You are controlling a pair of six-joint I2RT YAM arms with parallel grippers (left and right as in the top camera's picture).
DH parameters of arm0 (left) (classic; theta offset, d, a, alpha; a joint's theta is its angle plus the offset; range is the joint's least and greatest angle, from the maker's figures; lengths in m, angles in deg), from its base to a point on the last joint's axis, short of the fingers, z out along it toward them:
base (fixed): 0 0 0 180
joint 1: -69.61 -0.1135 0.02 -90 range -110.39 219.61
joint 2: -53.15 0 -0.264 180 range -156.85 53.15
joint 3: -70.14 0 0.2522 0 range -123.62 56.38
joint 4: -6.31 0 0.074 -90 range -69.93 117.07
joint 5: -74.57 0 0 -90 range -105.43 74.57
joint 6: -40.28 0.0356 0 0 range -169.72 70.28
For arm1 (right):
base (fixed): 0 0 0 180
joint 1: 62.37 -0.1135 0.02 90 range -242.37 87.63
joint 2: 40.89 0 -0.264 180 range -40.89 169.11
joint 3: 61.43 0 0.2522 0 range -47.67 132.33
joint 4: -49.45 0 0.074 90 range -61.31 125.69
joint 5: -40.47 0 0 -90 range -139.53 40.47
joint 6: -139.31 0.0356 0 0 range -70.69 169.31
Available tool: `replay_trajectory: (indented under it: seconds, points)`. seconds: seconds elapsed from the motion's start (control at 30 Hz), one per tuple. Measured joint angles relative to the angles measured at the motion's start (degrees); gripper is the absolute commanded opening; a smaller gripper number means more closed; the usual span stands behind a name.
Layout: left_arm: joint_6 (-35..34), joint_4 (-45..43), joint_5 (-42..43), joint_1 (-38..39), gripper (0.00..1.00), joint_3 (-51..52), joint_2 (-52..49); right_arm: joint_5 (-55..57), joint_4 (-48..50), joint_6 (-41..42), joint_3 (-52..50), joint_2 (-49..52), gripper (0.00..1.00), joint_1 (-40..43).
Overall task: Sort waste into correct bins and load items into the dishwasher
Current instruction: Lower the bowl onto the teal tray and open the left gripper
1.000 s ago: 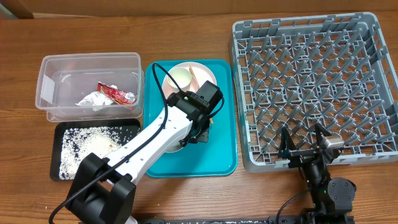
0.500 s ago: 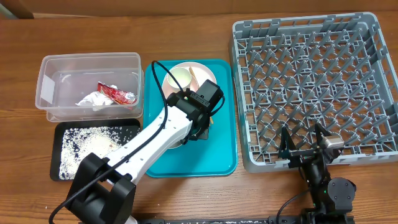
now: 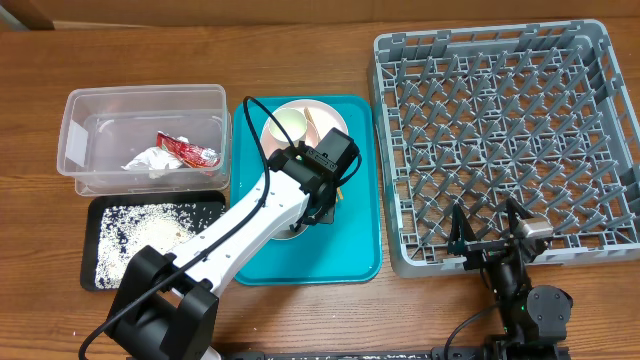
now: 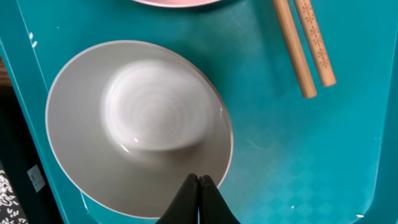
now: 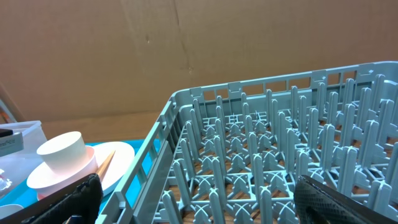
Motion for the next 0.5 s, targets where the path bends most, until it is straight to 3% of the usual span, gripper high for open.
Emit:
replay_trajectory:
  seconds: [0.27, 0.5]
  points:
    - [0.0, 1.2, 0.9, -2.9, 0.04, -1.0, 0.0, 0.0, 0.0, 0.0, 0.0, 0.0, 1.0, 0.0]
    - [0.0, 3.7, 7.3, -12.5, 0.04, -10.4, 2.4, 0.0, 0.0, 0.0, 0.0, 0.0, 1.0, 0.0]
